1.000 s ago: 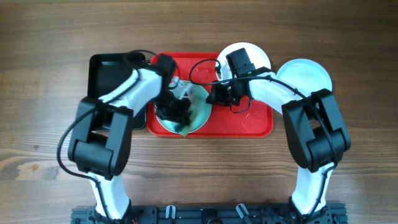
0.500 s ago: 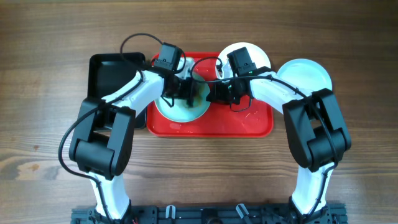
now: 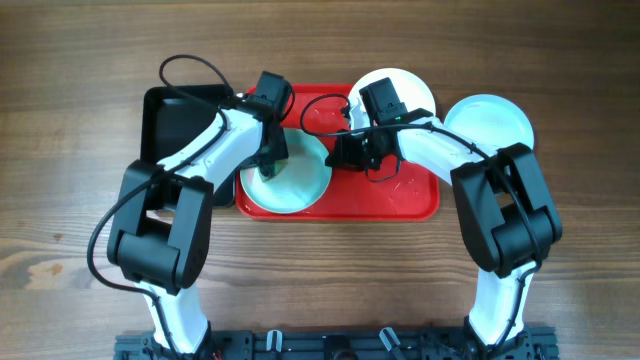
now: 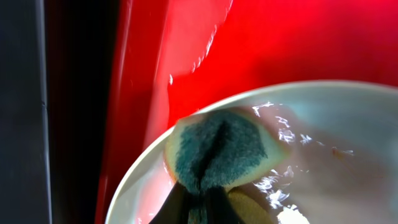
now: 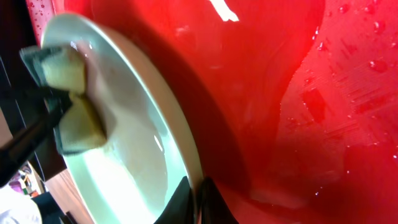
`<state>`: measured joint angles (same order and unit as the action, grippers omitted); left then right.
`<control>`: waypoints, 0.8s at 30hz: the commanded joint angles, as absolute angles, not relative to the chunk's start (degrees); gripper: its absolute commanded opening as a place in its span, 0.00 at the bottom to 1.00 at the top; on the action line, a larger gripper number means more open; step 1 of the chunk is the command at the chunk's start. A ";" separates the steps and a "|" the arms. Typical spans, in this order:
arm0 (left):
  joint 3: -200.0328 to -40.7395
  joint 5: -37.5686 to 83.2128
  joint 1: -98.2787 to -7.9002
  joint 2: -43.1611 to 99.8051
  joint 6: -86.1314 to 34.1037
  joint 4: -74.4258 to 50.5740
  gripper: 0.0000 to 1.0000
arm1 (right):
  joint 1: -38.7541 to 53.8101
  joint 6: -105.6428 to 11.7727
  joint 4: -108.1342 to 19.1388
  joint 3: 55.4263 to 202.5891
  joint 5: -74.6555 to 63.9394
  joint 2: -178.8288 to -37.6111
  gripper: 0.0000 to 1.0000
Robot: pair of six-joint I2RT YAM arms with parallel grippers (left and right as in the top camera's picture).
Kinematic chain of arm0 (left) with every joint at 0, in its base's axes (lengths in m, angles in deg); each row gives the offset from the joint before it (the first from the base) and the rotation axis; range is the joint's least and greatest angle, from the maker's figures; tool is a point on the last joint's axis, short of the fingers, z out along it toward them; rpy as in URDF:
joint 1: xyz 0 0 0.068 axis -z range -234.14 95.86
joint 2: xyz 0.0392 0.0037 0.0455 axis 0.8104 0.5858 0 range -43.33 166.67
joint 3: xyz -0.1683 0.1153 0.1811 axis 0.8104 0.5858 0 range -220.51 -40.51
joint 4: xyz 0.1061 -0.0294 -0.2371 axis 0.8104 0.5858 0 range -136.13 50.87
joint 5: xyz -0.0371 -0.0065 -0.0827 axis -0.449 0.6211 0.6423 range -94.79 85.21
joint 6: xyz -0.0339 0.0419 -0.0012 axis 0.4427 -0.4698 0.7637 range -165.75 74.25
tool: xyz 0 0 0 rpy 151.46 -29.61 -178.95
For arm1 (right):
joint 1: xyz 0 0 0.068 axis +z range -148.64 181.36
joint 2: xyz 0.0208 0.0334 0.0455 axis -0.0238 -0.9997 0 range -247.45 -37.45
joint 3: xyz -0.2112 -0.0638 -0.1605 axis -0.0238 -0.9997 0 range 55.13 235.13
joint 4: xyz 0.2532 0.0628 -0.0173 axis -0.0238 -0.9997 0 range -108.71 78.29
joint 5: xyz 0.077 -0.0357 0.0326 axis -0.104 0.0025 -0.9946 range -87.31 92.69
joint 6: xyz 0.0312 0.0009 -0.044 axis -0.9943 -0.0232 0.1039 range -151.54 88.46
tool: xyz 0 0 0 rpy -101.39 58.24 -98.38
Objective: Clean dirty plates on tray and stack at the side
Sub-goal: 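Scrub the light-blue plate with the sponge while right gripper holds rim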
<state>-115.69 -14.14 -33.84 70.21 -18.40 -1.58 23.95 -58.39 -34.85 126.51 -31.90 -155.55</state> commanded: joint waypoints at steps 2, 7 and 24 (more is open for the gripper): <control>-113.28 8.05 -35.24 72.72 -32.25 3.23 0.04 | 23.04 -58.48 -35.31 125.87 -31.27 -157.26 0.04; -113.28 31.00 -35.24 72.72 -46.50 4.24 0.04 | 23.04 -58.48 -35.33 125.87 -31.27 -157.26 0.04; -113.28 -9.29 -37.01 72.72 -21.68 -18.28 0.04 | 23.04 -58.48 -35.33 125.87 -31.25 -157.26 0.04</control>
